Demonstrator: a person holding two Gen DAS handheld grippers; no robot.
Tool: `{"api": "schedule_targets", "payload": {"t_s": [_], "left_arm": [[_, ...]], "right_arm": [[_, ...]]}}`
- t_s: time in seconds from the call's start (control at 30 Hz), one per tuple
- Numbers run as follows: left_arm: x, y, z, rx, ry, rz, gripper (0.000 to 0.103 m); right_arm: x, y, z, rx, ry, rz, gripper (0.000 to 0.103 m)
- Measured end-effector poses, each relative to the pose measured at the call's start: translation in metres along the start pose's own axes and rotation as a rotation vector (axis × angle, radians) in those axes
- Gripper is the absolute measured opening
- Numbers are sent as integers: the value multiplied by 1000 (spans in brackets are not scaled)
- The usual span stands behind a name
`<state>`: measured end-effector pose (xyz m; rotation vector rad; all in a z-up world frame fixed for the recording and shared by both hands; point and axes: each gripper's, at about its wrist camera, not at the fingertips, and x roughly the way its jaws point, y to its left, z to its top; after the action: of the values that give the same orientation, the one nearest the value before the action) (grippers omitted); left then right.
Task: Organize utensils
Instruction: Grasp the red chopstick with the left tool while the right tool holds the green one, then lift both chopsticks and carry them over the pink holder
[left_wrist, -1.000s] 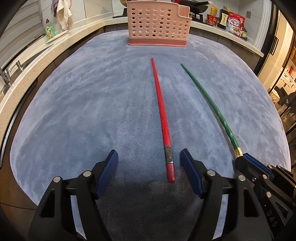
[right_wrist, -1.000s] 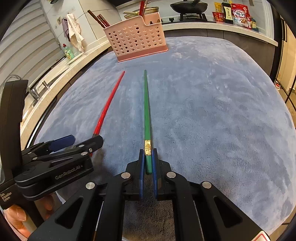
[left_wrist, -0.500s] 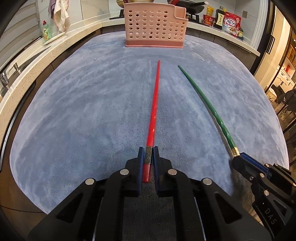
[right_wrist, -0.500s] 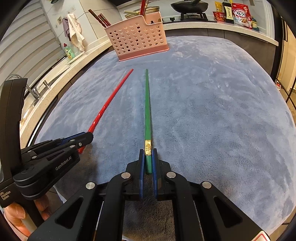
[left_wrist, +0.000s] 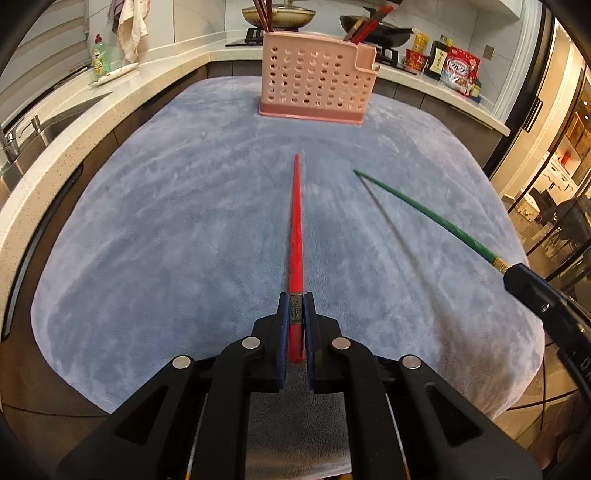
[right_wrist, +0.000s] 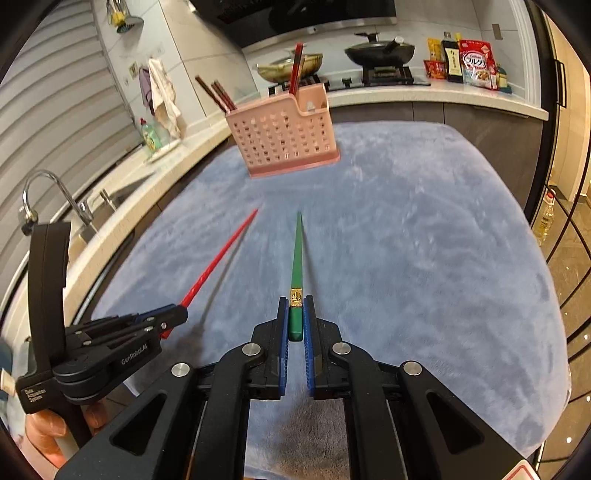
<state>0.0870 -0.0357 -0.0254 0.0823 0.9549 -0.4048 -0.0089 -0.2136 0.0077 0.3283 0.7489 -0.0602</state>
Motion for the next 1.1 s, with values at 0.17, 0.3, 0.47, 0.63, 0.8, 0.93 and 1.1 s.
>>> {"api": "schedule_targets", "payload": {"t_s": [0.17, 0.3, 0.47, 0.63, 0.8, 0.93, 1.1], "left_arm": [[-25, 4, 19, -7, -60, -15, 7], [-43, 6, 40, -4, -119, -18, 7], [-58, 10, 69, -5, -177, -17, 7], [-68, 12, 98, -3, -225, -25, 7], [-75, 13, 122, -5, -247, -45, 7], [-81, 13, 144, 2, -272, -58, 7], [-89, 9, 175, 20, -314, -57, 7]], "right_arm": [[-22, 1, 26, -1, -69, 12, 7], [-36, 4, 49, -16, -124, 14, 7], [-47, 8, 80, -24, -187, 27, 7], [-52, 14, 106, -40, -235, 31, 7], [-52, 16, 126, -32, -261, 52, 7], [-51, 14, 141, -11, -272, 84, 7], [-45, 16, 171, 6, -292, 121, 7]]}}
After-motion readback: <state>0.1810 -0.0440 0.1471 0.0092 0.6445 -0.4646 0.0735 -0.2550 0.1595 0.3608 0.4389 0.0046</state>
